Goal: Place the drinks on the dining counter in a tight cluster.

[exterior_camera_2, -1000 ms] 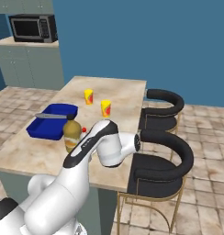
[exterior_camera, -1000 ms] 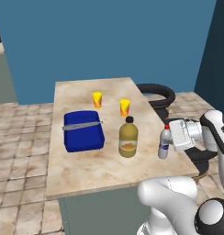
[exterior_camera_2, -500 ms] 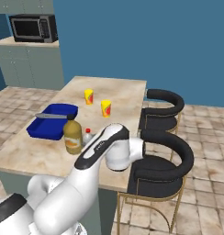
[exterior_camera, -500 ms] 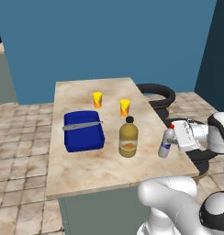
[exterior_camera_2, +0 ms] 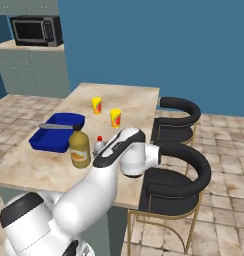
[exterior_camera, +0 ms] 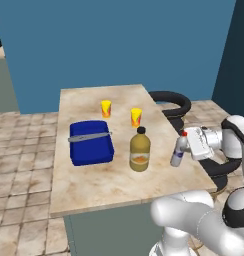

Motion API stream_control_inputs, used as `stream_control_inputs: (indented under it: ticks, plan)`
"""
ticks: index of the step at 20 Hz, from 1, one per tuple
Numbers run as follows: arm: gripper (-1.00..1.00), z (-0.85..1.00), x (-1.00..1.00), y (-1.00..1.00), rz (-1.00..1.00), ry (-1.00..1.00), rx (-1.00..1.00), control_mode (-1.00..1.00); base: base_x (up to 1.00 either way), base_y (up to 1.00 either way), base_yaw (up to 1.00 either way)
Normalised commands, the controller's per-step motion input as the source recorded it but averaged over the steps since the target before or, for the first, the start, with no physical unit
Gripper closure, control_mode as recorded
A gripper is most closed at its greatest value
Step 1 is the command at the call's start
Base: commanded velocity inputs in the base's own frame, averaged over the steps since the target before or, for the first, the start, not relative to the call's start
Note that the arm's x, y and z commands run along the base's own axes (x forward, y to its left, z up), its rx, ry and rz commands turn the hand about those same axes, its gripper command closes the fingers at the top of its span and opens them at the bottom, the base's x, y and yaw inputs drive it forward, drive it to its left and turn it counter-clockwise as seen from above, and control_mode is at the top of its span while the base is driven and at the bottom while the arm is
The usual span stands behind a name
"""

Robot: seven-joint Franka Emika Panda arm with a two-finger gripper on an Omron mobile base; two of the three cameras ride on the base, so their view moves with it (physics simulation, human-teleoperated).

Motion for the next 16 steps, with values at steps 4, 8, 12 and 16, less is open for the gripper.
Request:
stream_control_inputs:
  ticks: [4,8,12,16]
  plan:
    - [1.0,-0.17,0.2,0.1,0.0,-0.12,-0.07,-1.0,0.0,0.0,0.0]
    - [1.0,-0.23,0.16,0.23,0.0,-0.09,-0.01,-1.0,0.0,0.0,0.0]
    - [1.0,-0.16,0.21,0.14,0.0,-0.01,0.0,-1.0,0.0,0.0,0.0]
    - [1.0,-0.11,0.24,0.05,0.0,0.0,0.0,-1.0,0.0,0.0,0.0]
